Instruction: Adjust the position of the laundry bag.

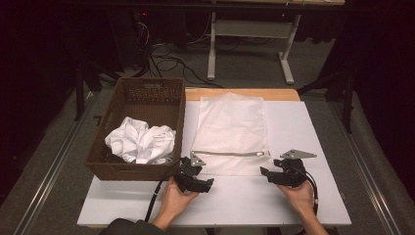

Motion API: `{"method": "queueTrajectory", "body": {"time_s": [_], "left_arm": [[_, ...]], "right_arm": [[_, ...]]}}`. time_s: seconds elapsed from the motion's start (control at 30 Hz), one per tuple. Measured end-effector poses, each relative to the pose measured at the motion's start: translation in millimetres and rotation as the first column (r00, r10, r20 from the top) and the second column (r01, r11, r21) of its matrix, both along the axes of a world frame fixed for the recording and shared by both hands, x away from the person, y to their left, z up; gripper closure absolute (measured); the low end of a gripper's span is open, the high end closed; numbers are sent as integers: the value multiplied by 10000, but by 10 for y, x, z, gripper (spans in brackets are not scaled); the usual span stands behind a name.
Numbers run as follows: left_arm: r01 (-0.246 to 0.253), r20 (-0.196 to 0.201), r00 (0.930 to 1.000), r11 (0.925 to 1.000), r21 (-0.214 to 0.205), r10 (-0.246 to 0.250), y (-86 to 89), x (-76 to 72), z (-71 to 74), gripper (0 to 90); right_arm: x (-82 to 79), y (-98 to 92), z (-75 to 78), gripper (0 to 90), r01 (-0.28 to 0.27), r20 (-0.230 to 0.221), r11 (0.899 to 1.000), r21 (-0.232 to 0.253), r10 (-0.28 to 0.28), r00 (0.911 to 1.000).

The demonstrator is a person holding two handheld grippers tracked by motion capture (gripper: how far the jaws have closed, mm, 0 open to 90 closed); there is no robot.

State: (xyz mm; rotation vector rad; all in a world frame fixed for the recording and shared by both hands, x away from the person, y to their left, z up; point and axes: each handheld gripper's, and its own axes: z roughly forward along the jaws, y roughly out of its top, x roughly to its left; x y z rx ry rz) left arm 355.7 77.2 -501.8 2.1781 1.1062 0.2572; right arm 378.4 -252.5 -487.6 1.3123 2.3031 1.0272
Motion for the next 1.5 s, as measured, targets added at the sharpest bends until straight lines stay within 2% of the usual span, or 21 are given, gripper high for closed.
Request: {"method": "queueTrajectory", "body": {"time_s": [0.13, 0.3, 0.4, 0.47, 0.63, 0.73, 0.8, 0.97, 1.07, 1.13, 1.27, 1.43, 1.5], "left_arm": [[132, -176, 9998, 9999, 13, -132, -10, -8, 2, 292], [188, -89, 9998, 9998, 19, -188, -15, -19, 26, 300], [202, 73, 9998, 9997, 125, -203, -22, -4, 45, 300], [142, 331, 9993, 9996, 230, -149, -44, 2, 63, 309], [166, 580, 9981, 9988, 462, -193, -80, 31, 84, 319], [124, 622, 9979, 9989, 448, -152, -101, 37, 83, 334], [-41, 509, 9987, 9979, 651, 7, -134, 45, 75, 340], [-382, 560, 9978, 9969, 685, 344, -174, 93, 68, 348], [-672, 1136, 9921, 9899, 1249, 531, -240, 88, 61, 362], [-692, 1076, 9926, 9903, 1203, 563, -260, 112, 37, 367], [-767, 833, 9943, 9878, 1352, 658, -270, 167, -25, 373], [-821, 849, 9939, 9876, 1341, 711, -266, 186, -37, 407], [-793, 725, 9949, 9870, 1397, 697, -262, 202, -50, 427]], "right_arm": [[-5, 5, 4, 347, -27, 22, 10000, -51, 27, 10000], [-15, 16, 5, 370, 22, 95, 9999, -134, -21, 10000], [-27, 18, 24, 403, 85, 288, 9997, -220, -79, 9996], [-18, 2, 40, 437, 172, 482, 9996, -223, -161, 9987], [1, -13, 36, 472, 296, 459, 9991, -308, -282, 9985], [26, -8, 24, 498, 292, 451, 9988, -382, -275, 9986], [35, -1, 17, 511, 271, 455, 9987, -421, -252, 9986], [54, -8, -2, 520, 410, 366, 9978, -528, -391, 9986], [88, -38, -26, 515, 492, 255, 9973, -547, -479, 9985], [106, -52, -41, 509, 557, 76, 9967, -585, -554, 9984], [117, -37, -64, 506, 527, 49, 9962, -698, -524, 9986], [131, -30, -84, 512, 514, -33, 9956, -783, -519, 9986], [139, -28, -91, 522, 525, -61, 9955, -794, -531, 9986]]}}
